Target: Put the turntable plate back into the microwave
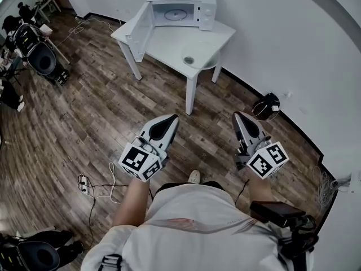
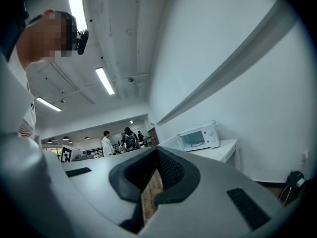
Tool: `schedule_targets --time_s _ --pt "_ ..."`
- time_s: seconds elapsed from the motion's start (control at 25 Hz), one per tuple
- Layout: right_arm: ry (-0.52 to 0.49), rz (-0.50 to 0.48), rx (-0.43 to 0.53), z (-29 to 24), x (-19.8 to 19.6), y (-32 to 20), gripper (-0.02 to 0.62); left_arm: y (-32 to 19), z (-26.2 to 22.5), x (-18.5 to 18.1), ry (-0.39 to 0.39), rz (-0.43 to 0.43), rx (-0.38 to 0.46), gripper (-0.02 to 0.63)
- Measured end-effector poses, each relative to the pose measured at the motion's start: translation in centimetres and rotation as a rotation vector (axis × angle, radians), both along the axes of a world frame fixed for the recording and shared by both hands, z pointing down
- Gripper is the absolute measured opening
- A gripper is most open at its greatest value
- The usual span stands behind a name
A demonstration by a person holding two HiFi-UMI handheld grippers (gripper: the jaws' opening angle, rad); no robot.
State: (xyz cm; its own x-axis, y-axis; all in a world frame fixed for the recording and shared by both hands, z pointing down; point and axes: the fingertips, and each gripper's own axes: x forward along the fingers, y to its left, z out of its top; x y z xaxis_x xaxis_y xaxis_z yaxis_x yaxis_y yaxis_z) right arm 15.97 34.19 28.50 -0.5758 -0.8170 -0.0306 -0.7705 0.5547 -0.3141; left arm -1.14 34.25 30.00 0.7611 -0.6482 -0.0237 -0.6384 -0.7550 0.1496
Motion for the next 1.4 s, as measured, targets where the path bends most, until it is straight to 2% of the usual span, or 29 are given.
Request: schedule_targets --time_s 0.36,0.84,1.08,1.4 --pt "-0.038 -0.027 -0.020 1.4 3.5 -4.4 0.003 -4.0 0.5 3.3 -0.012 -0.039 -0.024 0.011" --pt "-0.039 0.012 -0.033 2.6 4.7 -9.9 0.003 -10.6 1.2 4.6 0.006 0.001 -0.022 0.011" --pt "-0.038 0.027 -0.037 2.6 3.4 -15.3 0.003 -16.2 1.5 3.3 0.010 0.021 -0.032 0.011" --pt "-0.039 0.058 -0.055 2.6 0.1 -24.7 0.003 -26.1 2.3 0.2 0.018 0.066 -0.049 0.011"
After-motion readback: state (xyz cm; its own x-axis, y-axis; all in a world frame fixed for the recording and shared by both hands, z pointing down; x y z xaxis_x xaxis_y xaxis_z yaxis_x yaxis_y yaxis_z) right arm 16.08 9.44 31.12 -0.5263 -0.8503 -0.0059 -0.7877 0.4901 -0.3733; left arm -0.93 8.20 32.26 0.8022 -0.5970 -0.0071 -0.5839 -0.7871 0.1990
